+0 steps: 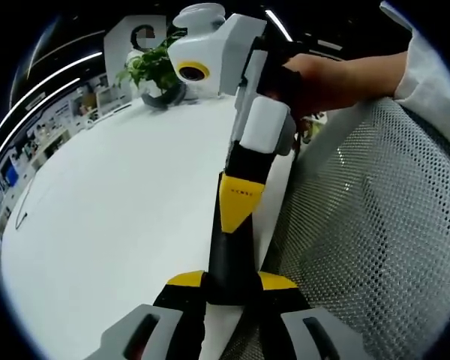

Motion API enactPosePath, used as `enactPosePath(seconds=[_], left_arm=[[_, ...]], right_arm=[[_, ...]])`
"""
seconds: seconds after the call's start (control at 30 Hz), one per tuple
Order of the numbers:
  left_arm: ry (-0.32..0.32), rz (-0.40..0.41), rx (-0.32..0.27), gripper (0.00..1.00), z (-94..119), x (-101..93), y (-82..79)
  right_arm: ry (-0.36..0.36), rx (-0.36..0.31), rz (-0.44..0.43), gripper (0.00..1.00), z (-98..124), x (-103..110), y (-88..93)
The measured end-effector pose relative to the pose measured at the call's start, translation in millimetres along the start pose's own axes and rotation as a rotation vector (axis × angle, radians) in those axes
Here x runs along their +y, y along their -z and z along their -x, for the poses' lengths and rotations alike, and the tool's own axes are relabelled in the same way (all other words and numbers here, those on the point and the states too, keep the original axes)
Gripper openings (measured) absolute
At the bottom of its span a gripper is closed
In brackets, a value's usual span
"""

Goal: Press the specified remote control buttons in sequence, fully releasing each button before pressing the next.

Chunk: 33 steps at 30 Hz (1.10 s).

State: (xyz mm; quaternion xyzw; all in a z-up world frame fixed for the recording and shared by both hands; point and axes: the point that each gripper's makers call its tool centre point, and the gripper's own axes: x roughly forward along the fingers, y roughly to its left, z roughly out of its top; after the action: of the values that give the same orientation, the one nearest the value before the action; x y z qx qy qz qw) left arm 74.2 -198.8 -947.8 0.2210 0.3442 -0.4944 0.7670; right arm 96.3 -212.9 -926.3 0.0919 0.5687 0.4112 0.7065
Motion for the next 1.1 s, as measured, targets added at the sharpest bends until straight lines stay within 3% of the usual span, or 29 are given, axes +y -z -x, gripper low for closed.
enactPosePath(seconds=[0.33,0.47,0.6,0.77,0.9,1.1], left_arm=[[0.0,-0.002,-0.002,0.25,0,0.0,0.1],[0.0,-0.002,-0.002,0.25,0,0.1,0.1],[-0.001,-0.003,-0.002,0.25,0,0.0,0.0],[-0.001,-0.003,-0.001,0.25,-1,0.0,-0.1],[-0.002,-0.003,-0.001,0.25,0,0.0,0.0],[-0.002,-0.003,-0.002,0.25,-1,0.2,0.5]], right_arm=[[0.047,-0.317,0.077,0.0,41,5,-43.9],[0.141,-0.436,0.14,0.0,70,0,-57.3],[0.17,-0.532,0.14,0.04,93,1,-68.2],[0.205,-0.654,0.16,0.17,123,3,-81.4],[0.232,-0.79,0.181,0.33,150,11,-94.5],[0.323,-0.957,0.23,0.71,188,14,-105.2]])
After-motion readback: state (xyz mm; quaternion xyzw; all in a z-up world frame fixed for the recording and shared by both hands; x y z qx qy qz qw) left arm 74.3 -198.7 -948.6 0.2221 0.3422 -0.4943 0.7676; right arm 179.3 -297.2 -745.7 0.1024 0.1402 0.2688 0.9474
